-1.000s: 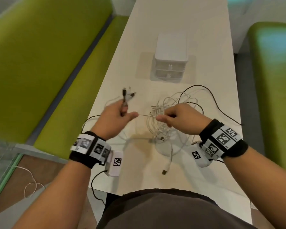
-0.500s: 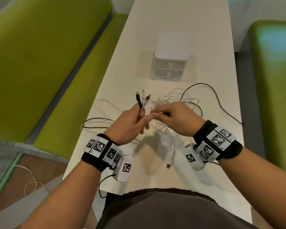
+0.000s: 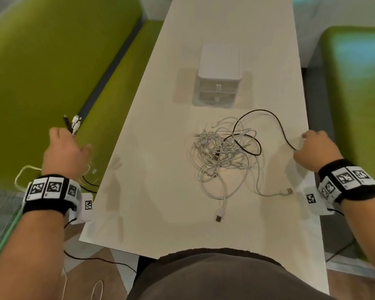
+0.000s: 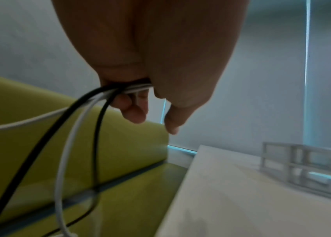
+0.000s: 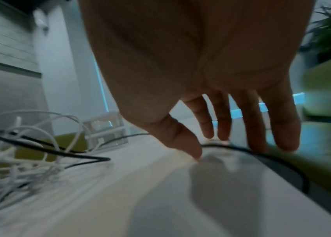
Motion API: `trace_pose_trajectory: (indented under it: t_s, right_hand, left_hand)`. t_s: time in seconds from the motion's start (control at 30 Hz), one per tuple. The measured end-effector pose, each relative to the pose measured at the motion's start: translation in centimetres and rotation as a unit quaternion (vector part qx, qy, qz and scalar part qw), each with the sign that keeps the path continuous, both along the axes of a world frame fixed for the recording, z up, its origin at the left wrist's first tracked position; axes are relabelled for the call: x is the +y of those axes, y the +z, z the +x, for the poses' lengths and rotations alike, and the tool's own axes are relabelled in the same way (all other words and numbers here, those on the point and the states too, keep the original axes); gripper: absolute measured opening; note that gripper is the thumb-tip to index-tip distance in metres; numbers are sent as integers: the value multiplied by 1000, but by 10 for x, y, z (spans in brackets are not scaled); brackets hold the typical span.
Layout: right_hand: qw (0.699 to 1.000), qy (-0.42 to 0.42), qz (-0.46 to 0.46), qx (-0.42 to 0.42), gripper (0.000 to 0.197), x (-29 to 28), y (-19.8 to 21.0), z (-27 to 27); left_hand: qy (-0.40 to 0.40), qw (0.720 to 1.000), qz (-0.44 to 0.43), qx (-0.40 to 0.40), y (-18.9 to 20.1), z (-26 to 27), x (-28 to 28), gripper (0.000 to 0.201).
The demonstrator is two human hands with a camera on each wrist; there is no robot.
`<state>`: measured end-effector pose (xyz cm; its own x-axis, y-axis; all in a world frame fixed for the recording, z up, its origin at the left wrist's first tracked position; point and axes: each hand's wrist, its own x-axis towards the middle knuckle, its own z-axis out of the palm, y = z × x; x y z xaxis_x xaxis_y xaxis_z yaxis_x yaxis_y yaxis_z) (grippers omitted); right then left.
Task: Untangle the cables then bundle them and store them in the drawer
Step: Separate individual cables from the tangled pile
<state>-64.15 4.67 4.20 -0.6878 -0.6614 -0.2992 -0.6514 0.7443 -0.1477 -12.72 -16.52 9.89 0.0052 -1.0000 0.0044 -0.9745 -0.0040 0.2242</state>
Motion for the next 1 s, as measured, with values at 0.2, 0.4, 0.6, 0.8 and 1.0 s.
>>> trace_pose_trajectory:
  t_s: [0.2,0.4,0.6,0.8,1.0]
  right_hand:
    - [997,45,-1,70,10,7,-4,3]
    - [970,145,-191,-41,28,-18,38,61]
    - [910,382,-108,-117,56,-33,80,142]
    - [854,471,-172,-138,15,-40,103,175]
    - [883,363,-240,-176,26,-45,102,150]
  left_hand:
    - [-56,984,86,148,-11,-57,25,31]
    - [-144,918,116,350,-9,-102,45,17]
    - [-238,857,121,442,12,-137,65,25]
    - [-248,775,219,539,16,-171,100,25]
    - [-179,778,324,508,-5,-153,85,19]
